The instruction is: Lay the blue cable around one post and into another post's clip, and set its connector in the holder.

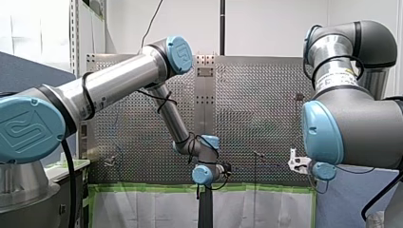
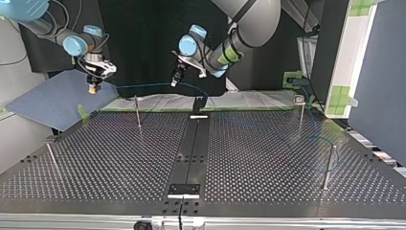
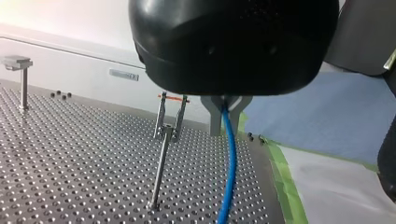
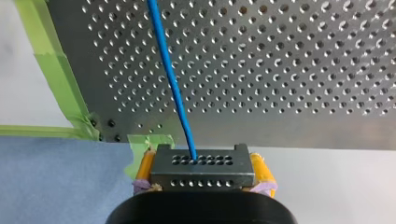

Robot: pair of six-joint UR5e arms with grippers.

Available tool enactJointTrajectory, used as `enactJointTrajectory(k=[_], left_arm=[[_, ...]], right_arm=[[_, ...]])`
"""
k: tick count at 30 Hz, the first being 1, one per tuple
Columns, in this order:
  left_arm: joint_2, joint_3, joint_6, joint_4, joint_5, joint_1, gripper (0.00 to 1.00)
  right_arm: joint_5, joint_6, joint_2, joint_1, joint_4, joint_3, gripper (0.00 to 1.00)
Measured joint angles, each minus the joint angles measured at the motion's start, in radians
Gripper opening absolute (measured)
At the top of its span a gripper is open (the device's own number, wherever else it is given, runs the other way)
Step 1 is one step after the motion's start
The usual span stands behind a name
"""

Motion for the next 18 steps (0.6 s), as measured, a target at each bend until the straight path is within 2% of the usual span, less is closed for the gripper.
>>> enactJointTrajectory(k=[2, 6, 11, 15, 18], left_arm=[[0.000, 0.001, 0.000, 0.000, 0.000, 0.002, 0.00], [0.000, 0.007, -0.001, -0.001, 0.002, 0.004, 0.00], [0.000, 0.017, -0.004, -0.003, 0.006, 0.005, 0.00], [0.000, 0.019, -0.006, -0.003, 0.009, 0.002, 0.00], [0.000, 0.020, -0.008, -0.003, 0.009, 0.001, 0.00]], right_arm=[[0.000, 0.002, 0.000, -0.003, 0.001, -0.004, 0.00], [0.009, 0.019, 0.000, -0.003, -0.004, -0.009, 0.00], [0.010, 0.032, 0.000, -0.004, -0.008, -0.016, 0.00], [0.009, 0.052, 0.000, -0.004, -0.009, -0.027, 0.00], [0.009, 0.058, 0.000, -0.004, -0.007, -0.034, 0.00]])
